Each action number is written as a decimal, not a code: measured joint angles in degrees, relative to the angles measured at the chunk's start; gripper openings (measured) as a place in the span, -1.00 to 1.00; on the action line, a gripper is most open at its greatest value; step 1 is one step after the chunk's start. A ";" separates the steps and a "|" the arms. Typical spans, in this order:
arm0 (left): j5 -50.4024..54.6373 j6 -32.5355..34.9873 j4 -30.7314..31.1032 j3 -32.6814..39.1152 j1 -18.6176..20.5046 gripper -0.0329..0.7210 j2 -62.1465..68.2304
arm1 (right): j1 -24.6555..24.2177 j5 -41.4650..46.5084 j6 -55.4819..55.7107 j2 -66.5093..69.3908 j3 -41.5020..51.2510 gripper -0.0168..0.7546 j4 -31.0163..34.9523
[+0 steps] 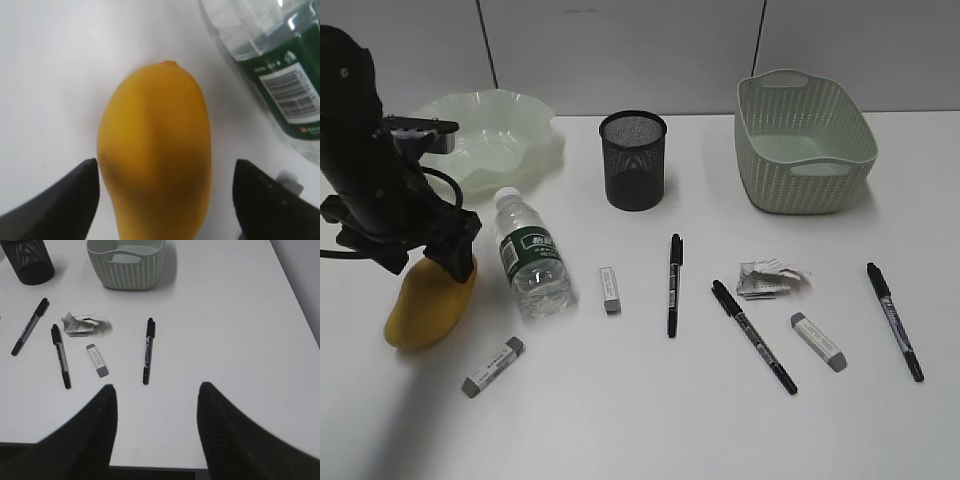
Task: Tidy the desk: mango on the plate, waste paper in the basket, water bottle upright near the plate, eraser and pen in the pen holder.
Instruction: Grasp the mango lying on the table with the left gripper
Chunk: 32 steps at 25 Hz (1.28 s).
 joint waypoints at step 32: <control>3.48 -0.82 0.35 -4.05 0.00 0.70 7.06 | 0.00 0.00 0.00 0.00 0.00 0.12 0.00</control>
